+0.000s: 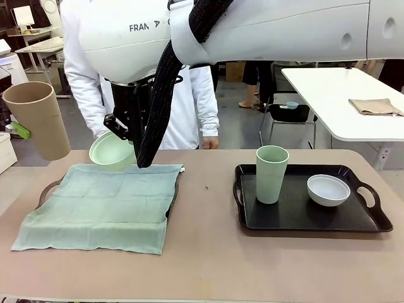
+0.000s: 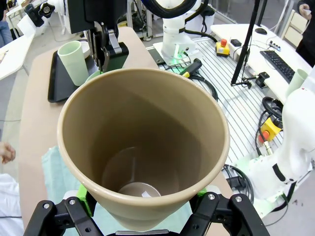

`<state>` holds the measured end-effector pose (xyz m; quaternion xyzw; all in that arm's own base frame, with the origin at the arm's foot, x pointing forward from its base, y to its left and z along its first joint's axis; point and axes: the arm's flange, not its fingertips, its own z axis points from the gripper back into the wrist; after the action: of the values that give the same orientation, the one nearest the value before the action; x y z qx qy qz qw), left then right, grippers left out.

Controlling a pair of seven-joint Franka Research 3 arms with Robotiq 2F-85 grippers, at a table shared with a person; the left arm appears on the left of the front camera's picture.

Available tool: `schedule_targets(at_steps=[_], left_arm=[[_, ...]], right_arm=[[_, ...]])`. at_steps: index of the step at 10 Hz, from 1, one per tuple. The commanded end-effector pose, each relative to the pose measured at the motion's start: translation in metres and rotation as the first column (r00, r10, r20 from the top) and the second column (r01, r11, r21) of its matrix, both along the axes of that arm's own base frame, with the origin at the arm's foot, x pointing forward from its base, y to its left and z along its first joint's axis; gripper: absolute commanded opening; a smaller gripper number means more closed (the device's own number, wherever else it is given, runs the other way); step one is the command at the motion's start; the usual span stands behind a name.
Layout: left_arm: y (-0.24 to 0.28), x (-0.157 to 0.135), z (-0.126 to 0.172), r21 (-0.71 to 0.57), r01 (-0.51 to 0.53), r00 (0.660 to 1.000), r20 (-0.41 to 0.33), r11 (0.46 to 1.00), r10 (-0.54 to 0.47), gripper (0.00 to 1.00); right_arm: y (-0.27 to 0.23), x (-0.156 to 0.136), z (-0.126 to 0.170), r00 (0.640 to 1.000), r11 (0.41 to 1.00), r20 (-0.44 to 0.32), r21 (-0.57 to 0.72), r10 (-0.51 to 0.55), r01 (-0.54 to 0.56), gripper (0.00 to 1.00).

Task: Set up a tray with a mat and arrange the tableware.
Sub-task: Place the Picnic Bowl and Reusable plastic cup back onto the Handle tray in front of the human's position.

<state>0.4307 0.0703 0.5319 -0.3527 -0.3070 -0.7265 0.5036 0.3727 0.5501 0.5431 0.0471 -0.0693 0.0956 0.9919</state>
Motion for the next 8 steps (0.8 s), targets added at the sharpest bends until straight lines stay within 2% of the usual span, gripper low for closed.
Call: schedule_targets(at_steps=[1, 2, 5, 7, 8], left_arm=[[0.0, 0.0, 0.004, 0.007, -0.001, 1.0, 0.007, 1.0, 0.001, 0.28], [0.0, 0.0, 0.0, 0.0, 0.0, 1.0, 0.0, 1.0, 0.0, 0.87], [-0.01, 0.017, -0.061, -0.131, 0.032, 0.997, 0.068, 0.991, -0.023, 0.87], [-0.018, 0.025, -0.096, -0.159, 0.075, 0.996, 0.066, 0.984, -0.065, 0.87], [-0.02, 0.027, -0.102, -0.151, 0.047, 0.999, 0.01, 0.988, -0.046, 0.87]], right_arm=[[0.002, 0.0, 0.002, 1.0, 1.0, 0.014, -0.017, -0.005, 0.006, 0.0], [0.0, 0.0, 0.0, 1.0, 1.0, 0.0, 0.0, 0.0, 0.0, 0.04], [-0.001, 0.021, -0.055, 0.999, 0.996, -0.017, 0.083, 0.039, -0.037, 0.04], [-0.001, 0.032, -0.092, 0.997, 0.993, -0.055, 0.106, 0.048, -0.042, 0.04], [-0.004, 0.033, -0.1, 0.995, 0.998, -0.097, 0.06, -0.014, 0.02, 0.04]])
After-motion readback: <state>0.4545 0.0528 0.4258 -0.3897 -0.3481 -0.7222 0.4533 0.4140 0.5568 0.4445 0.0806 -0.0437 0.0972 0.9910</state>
